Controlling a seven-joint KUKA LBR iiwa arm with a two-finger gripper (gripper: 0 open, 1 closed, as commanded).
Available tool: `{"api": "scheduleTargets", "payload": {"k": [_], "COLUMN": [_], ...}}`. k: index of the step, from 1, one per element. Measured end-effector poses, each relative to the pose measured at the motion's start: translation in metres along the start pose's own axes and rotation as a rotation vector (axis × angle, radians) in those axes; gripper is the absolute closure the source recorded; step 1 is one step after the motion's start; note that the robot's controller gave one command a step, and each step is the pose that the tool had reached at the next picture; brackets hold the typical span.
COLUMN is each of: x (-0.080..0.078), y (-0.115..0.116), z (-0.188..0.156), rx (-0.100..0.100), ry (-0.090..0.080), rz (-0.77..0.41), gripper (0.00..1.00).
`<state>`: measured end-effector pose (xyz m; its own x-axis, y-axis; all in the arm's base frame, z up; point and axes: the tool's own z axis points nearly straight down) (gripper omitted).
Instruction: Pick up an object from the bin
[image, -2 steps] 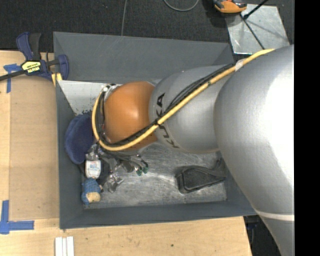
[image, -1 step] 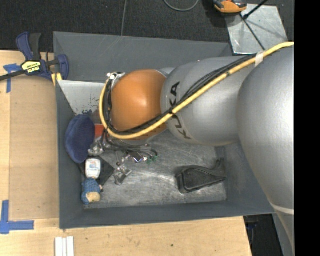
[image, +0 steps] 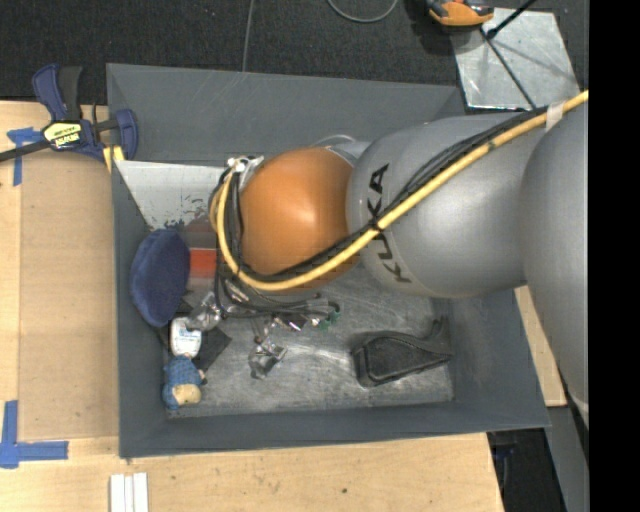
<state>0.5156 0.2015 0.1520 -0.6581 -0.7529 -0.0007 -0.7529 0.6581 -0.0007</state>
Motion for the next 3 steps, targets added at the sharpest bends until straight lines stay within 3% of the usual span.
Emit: {"api": "scheduleTargets", "payload": {"k": [1, 2, 3], "x": [-0.024, -0.027, -0.015], "y": [0.025, 0.029, 0.013], "z": [0.071, 0.071, -0.058], "rx": [0.004, -0.001, 0.005], "ry": [0.008, 0.0, -0.009], "rz": [-0.179, -0.18, -0.16], "gripper": [0.0, 1.0, 1.0]}}
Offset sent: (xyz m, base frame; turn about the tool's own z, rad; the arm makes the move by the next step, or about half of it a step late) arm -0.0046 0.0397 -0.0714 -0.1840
